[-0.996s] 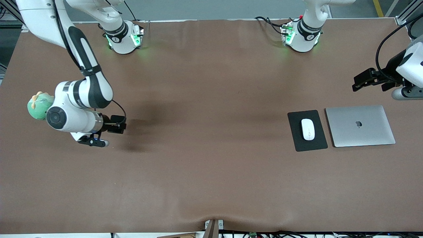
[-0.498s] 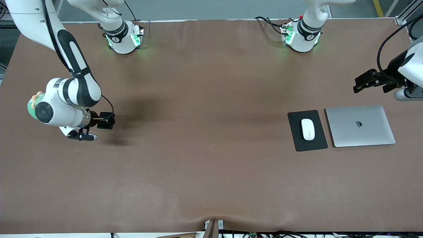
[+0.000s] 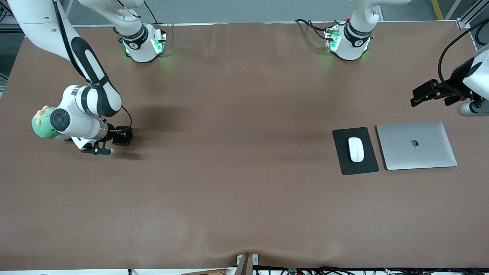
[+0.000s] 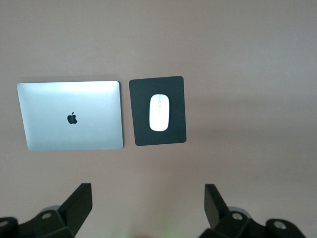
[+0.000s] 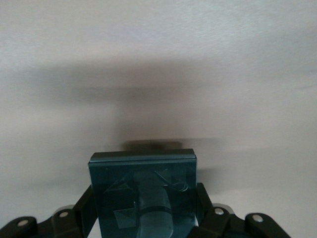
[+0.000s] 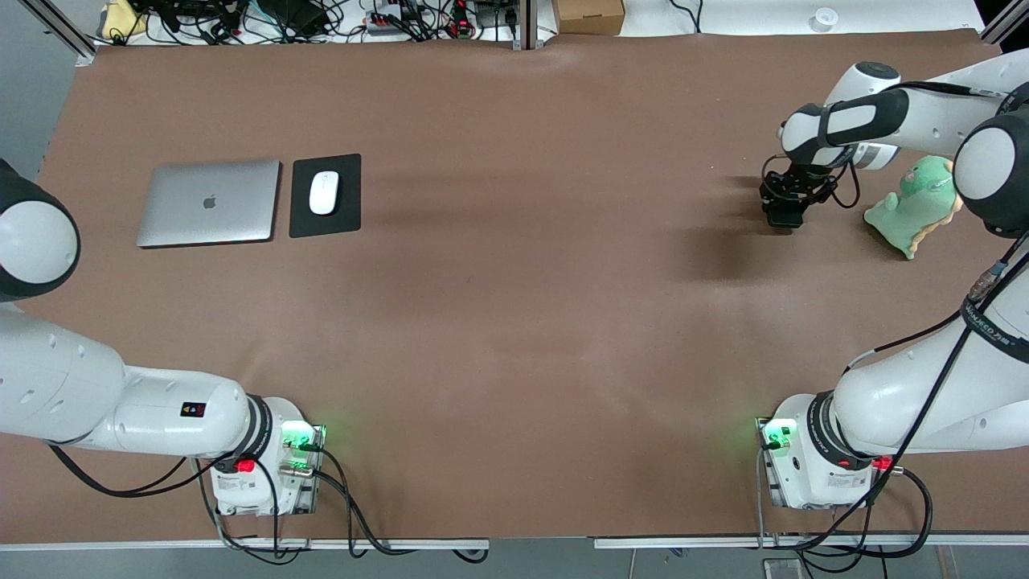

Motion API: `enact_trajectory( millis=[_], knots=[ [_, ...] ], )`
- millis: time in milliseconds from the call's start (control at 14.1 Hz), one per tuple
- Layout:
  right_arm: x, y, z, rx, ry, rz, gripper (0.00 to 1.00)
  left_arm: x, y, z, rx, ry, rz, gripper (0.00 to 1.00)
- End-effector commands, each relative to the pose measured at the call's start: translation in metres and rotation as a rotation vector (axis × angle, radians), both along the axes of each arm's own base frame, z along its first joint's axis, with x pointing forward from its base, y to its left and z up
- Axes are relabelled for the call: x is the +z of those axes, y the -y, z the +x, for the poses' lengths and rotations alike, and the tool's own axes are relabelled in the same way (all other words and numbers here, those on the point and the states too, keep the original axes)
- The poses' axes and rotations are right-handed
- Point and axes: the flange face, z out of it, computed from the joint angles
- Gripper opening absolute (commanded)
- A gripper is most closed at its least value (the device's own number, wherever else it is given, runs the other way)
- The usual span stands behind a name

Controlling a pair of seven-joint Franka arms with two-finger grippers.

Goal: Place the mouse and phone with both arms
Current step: 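Carry the black phone with the right gripper toward the green plush toy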

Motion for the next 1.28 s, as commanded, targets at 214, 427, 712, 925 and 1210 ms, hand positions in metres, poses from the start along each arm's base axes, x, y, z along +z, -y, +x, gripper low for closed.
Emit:
enact_trajectory(
  millis=[214, 427, 712, 925, 1210],
  knots=[
    [-0.001, 0.025, -0.018, 0.015, 0.041, 0.003, 0.0, 0.001, -0.005, -0.008, -0.025, -0.018, 0.045, 1.0],
    [-0.009, 0.024, -0.024, 0.016, 0.043, 0.001, 0.0, 0.001, -0.006, -0.008, -0.025, -0.018, 0.043, 1.0],
    [-0.015, 0.025, -0.024, 0.019, 0.033, 0.0, 0.06, 0.001, -0.006, -0.008, -0.023, -0.018, 0.043, 1.0],
    [-0.017, 0.032, -0.024, 0.007, 0.024, 0.001, 1.0, 0.002, -0.008, -0.008, -0.022, -0.016, 0.043, 1.0],
    [0.005, 0.031, 0.001, 0.013, 0.013, 0.009, 1.0, 0.003, -0.007, -0.008, -0.023, -0.015, 0.043, 1.0]
  ],
)
